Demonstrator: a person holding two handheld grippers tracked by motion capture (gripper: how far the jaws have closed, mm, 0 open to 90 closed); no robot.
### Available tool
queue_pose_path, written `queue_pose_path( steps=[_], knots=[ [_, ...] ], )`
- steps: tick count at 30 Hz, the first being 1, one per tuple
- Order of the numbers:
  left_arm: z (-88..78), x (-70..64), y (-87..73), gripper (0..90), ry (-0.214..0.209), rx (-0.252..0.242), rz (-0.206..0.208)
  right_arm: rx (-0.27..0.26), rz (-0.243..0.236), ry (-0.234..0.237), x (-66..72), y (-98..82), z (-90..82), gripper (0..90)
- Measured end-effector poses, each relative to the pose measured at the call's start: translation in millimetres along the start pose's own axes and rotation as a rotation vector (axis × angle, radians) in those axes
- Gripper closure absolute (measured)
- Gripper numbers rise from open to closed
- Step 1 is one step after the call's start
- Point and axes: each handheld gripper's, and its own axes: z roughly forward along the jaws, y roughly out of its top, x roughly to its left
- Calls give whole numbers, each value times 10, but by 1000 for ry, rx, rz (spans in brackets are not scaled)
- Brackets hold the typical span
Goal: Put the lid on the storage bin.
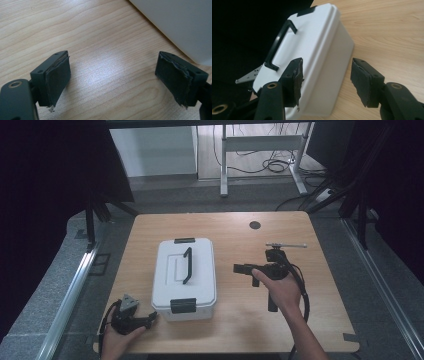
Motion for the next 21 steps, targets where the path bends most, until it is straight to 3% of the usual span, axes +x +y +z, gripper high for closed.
queue_pose_path(
  steps=[5, 16, 21],
  knots=[
    [1, -1, 0, 129, 1, 0, 0, -32, 44, 9, -251, -119, -109, 430],
    [-1, -4, -1, 129, 2, 1, -4, -10, 108, -20, -716, -499, -299, 429],
    [-3, -21, -2, 128, 14, 2, -16, 1, 136, -32, -837, -561, -331, 426]
  ],
)
